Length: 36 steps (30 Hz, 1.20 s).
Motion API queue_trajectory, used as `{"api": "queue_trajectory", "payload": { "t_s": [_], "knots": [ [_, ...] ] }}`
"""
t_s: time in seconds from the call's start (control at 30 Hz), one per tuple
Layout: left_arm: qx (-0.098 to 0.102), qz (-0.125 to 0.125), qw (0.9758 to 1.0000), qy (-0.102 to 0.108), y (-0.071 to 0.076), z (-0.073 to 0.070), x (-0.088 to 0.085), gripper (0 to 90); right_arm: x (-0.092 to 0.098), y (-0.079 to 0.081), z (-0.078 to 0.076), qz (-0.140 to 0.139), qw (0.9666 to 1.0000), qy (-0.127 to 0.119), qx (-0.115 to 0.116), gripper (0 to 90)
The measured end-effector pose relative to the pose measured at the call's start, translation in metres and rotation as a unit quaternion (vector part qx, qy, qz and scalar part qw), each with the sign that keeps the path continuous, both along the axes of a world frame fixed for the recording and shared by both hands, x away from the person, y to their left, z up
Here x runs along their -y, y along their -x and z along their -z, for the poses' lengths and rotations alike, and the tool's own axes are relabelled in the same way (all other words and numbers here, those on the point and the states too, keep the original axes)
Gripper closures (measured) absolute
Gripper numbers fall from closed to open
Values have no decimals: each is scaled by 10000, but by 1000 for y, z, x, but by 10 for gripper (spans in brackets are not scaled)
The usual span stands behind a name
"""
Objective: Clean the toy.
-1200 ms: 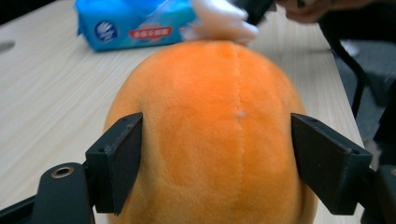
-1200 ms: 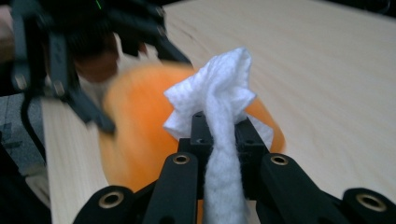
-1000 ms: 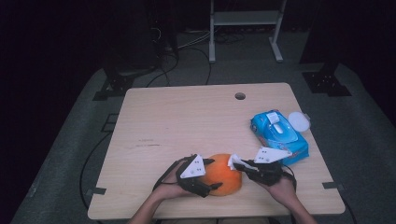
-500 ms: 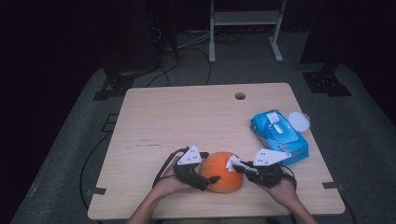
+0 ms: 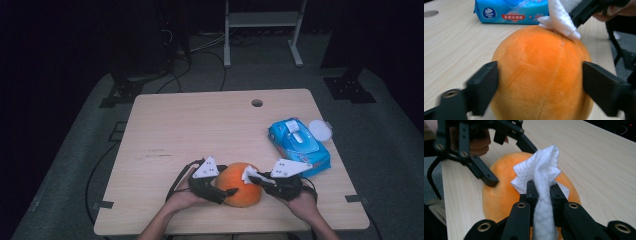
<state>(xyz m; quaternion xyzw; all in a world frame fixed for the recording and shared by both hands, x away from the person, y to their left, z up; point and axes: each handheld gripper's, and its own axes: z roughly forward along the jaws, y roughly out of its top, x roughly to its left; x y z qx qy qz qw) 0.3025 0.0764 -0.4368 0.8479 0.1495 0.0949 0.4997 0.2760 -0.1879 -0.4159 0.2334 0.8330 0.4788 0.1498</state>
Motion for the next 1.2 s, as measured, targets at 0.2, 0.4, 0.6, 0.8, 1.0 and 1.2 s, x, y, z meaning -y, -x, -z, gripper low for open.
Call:
{"api": "queue_trajectory", "payload": {
  "t_s": [0.2, 0.4, 0.6, 0.8, 1.0, 1.2],
  "knots": [
    [472, 165, 9986, 197, 10, -17, 5, 357, -8, 8, -13, -187, 9991, -369, 110, 806],
    [-79, -105, 9995, 272, -6, -4, -5, 123, 4, -3, 4, -14, 9998, -122, -138, 807],
    [-315, -27, 9992, 239, -9, 1, -7, 210, 3, -3, 1, 71, 9998, -91, -145, 806],
    [328, -97, 9992, 214, 13, -19, 12, 289, -7, 6, -14, -85, 9992, -369, 102, 806],
    [-191, 24, 9990, 403, 1, -11, 3, 169, 10, -4, -1, 16, 9994, -254, -215, 807],
    [-755, 87, 9962, 436, -12, 2, -14, 103, 15, -11, 9, 89, 9986, -268, -443, 806]
  ]
}}
